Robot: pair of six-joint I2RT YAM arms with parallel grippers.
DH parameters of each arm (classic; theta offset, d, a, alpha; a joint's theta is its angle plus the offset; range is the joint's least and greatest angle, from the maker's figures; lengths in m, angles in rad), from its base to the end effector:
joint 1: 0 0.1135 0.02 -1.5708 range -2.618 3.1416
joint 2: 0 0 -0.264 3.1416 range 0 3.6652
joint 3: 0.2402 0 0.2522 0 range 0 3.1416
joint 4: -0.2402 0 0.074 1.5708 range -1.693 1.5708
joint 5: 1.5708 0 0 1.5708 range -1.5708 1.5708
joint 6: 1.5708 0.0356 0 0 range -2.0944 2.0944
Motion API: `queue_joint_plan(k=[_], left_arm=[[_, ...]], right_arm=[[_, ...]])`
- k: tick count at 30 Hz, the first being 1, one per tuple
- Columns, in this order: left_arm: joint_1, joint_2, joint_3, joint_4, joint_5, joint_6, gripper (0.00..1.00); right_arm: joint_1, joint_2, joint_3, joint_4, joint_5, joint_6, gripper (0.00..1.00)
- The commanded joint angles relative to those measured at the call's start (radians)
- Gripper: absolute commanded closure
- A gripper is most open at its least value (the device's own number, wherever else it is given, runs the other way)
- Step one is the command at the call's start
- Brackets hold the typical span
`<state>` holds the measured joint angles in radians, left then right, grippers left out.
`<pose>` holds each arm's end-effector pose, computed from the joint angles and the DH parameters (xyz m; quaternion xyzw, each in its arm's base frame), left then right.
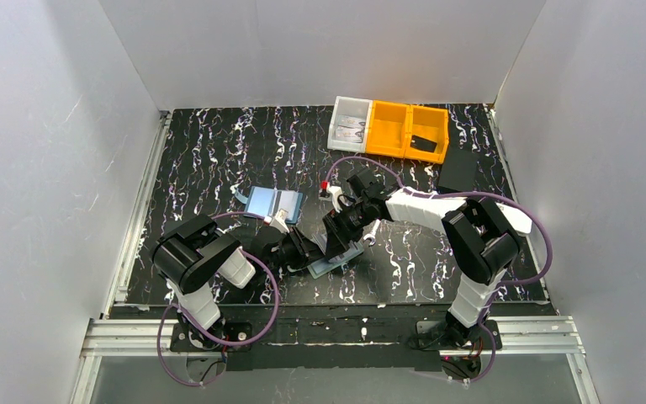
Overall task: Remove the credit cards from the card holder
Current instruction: Remove the credit card from the card holder.
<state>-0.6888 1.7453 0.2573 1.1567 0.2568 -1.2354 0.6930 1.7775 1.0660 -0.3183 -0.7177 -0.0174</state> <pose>0.1860 -0.1649 0.0991 -0.1463 0.7974 -0.5322 0.2439 0.2549 0.2421 0.1709 -0.4018 0.8133 0.4022 0.1239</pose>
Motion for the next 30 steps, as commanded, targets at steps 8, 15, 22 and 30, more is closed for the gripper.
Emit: queue_joint_plan(k=[8, 15, 22, 30], left_arm=[[0.008, 0.042, -0.031, -0.146, -0.027, 0.040, 0.80], [0.008, 0.046, -0.030, -0.142, -0.025, 0.038, 0.80], [0.009, 0.050, -0.030, -0.139, -0.023, 0.036, 0.79], [0.009, 0.059, -0.026, -0.137, -0.018, 0.037, 0.79]], right_arm=[[-0.016, -0.004, 0.033, -0.001, 0.002, 0.002, 0.29], [-0.023, -0.009, 0.034, -0.009, 0.035, -0.005, 0.35], [-0.032, -0.014, 0.036, -0.013, 0.036, -0.008, 0.37], [-0.061, -0.021, 0.035, -0.020, 0.027, -0.012, 0.35]])
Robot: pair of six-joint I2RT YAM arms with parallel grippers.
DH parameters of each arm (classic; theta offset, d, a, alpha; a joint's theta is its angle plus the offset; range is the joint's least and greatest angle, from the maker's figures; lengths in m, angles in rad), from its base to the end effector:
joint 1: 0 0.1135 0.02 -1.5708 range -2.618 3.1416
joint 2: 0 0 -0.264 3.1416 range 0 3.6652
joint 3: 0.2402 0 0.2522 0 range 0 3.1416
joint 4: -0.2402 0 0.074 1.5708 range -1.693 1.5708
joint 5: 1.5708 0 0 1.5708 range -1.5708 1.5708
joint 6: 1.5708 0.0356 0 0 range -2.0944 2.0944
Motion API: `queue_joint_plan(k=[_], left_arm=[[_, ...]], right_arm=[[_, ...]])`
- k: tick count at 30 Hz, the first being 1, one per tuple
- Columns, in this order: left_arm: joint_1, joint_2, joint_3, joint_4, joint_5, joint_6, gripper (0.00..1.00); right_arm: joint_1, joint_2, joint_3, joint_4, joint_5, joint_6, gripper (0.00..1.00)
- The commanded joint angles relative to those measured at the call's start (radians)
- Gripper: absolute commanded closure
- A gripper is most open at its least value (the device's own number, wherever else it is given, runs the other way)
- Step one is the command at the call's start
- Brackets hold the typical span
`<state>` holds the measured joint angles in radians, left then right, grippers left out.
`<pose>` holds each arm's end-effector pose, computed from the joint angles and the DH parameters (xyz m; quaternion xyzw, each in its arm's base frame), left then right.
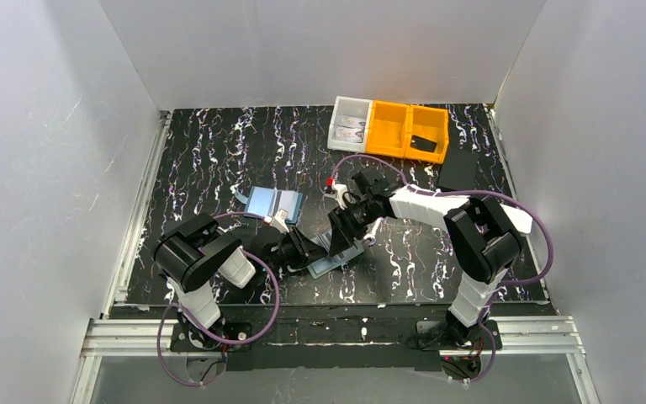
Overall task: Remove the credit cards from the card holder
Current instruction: Remove the credit card from the card holder.
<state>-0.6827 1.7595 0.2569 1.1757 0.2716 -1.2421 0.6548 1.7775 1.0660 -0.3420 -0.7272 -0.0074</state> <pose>0.1869 -0.1643 0.0977 -0.1465 0.7957 -0.5366 0.2396 0.2621 0.2311 0.1699 -0.3797 0.8249 0.4020 0.1173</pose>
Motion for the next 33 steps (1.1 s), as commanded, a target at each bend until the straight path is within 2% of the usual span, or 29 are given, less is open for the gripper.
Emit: queue_joint_plan(k=[1, 13, 17, 33], left_arm=[[0.003, 0.047, -0.025, -0.155, -0.032, 0.043, 0.79], [0.005, 0.054, -0.021, -0.151, -0.028, 0.044, 0.79], [0.006, 0.060, -0.022, -0.149, -0.025, 0.041, 0.79], [0.005, 0.069, -0.028, -0.129, -0.024, 0.035, 0.79]], right_arm=[[-0.023, -0.021, 0.034, 0.004, 0.031, -0.022, 0.35], [-0.023, 0.003, 0.034, 0.003, -0.023, -0.019, 0.30], [-0.023, 0.012, 0.029, 0.010, -0.038, -0.013, 0.25], [-0.023, 0.040, 0.028, 0.017, -0.066, 0.001, 0.20]])
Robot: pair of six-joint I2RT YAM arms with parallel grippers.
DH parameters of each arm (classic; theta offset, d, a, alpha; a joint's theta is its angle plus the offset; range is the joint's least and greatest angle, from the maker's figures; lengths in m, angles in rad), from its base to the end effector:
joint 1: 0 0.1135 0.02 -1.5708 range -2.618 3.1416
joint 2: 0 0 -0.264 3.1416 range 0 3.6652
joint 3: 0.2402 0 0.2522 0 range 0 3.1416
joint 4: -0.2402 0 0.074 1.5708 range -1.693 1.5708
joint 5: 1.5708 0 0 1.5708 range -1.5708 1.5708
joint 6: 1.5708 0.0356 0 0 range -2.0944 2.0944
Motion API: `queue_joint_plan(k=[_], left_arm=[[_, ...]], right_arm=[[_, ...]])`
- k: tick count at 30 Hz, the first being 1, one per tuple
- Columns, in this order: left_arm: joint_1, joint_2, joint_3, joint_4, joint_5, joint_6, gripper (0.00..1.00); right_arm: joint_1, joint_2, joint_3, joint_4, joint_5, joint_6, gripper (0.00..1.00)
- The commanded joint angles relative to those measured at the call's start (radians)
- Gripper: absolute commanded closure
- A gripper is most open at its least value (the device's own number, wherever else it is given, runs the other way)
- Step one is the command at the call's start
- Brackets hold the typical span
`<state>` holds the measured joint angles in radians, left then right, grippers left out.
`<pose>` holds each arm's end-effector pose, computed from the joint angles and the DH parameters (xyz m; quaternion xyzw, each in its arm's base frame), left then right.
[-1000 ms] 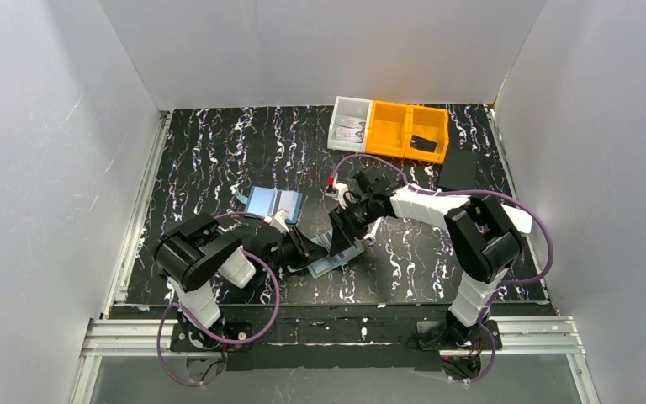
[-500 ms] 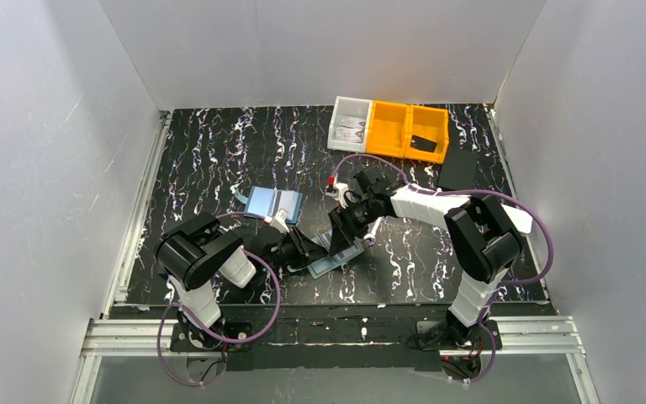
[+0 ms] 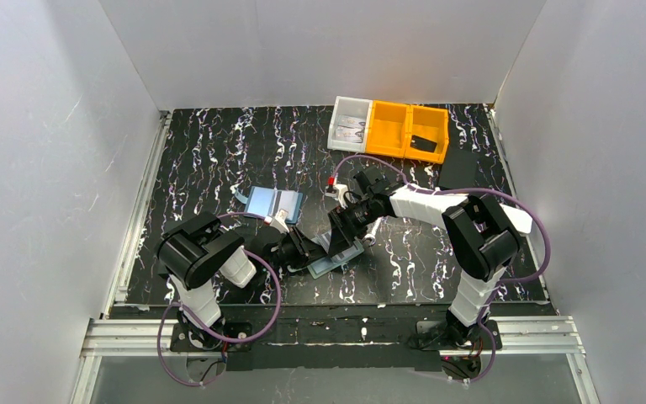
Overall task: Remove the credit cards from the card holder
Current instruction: Remove the credit card from the card holder.
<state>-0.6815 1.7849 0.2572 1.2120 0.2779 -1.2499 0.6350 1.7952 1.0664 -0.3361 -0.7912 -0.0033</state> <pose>0.1876 -0.1647 0.0957 -0.1467 0.7923 -0.5420 0.2386 0.2663 0.2277 0.1659 -0.3719 0.8180 0.4264 0.1036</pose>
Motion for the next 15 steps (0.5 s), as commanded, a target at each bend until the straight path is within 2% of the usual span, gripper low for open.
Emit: queue_joint_plan(k=[1, 6, 11, 15], left_arm=[[0.004, 0.045, -0.029, -0.164, -0.031, 0.042, 0.79], [0.004, 0.047, -0.029, -0.160, -0.029, 0.043, 0.79], [0.005, 0.048, -0.030, -0.158, -0.029, 0.041, 0.79], [0.006, 0.050, -0.032, -0.155, -0.029, 0.041, 0.79]], right_arm=[[-0.003, 0.023, 0.028, 0.011, 0.002, -0.003, 0.21], [-0.003, 0.022, 0.027, 0.009, 0.019, -0.003, 0.21], [-0.004, 0.023, 0.027, 0.011, 0.041, -0.003, 0.27], [-0.005, 0.015, 0.022, 0.025, 0.016, 0.024, 0.27]])
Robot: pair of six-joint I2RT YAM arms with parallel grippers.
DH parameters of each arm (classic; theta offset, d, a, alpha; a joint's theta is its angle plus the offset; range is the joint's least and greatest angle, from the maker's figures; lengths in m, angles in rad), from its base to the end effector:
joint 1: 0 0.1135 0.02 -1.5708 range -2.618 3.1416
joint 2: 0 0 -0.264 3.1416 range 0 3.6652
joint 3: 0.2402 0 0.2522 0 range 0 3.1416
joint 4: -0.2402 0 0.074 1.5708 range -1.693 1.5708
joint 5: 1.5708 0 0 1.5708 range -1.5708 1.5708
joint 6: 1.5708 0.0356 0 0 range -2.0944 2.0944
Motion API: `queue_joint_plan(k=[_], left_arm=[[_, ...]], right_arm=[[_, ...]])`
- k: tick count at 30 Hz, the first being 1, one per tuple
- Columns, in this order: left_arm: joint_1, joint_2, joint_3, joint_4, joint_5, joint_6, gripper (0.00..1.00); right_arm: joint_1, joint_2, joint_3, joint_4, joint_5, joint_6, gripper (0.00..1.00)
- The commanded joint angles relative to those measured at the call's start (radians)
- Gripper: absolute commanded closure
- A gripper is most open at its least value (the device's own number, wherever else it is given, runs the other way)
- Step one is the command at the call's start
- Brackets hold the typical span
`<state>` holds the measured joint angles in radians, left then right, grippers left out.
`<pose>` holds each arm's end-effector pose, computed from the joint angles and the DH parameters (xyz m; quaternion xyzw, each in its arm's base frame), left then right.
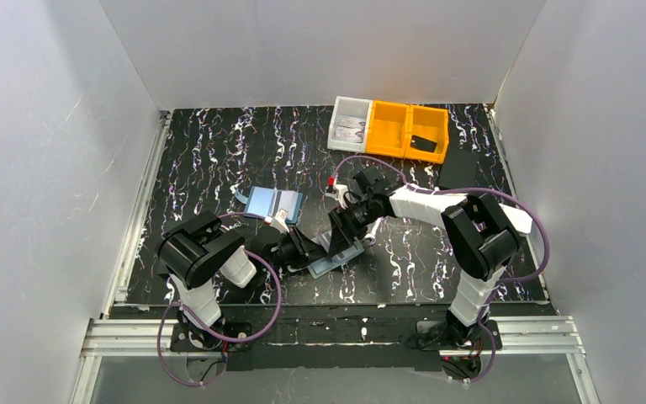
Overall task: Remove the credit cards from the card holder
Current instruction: Remove the credit card from the card holder.
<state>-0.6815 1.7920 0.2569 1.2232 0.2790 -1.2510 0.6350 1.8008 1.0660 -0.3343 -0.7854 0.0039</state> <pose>0.1877 -0.1649 0.0952 -0.1463 0.7913 -0.5435 0.2389 0.2667 0.2278 0.1639 -0.3680 0.8213 0.4240 0.1013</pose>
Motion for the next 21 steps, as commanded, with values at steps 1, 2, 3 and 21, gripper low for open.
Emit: queue_joint_plan(k=[1, 2, 3, 21], left_arm=[[0.006, 0.044, -0.031, -0.165, -0.031, 0.041, 0.79], [0.006, 0.044, -0.031, -0.163, -0.031, 0.040, 0.79], [0.005, 0.044, -0.031, -0.162, -0.031, 0.040, 0.79], [0.006, 0.055, -0.033, -0.148, -0.027, 0.034, 0.79]], right_arm=[[-0.007, 0.008, 0.022, 0.026, 0.003, 0.019, 0.26], [-0.008, 0.006, 0.020, 0.028, 0.005, 0.021, 0.26], [-0.009, 0.005, 0.019, 0.030, 0.010, 0.023, 0.26], [-0.014, 0.012, 0.019, 0.026, 0.015, 0.027, 0.26]])
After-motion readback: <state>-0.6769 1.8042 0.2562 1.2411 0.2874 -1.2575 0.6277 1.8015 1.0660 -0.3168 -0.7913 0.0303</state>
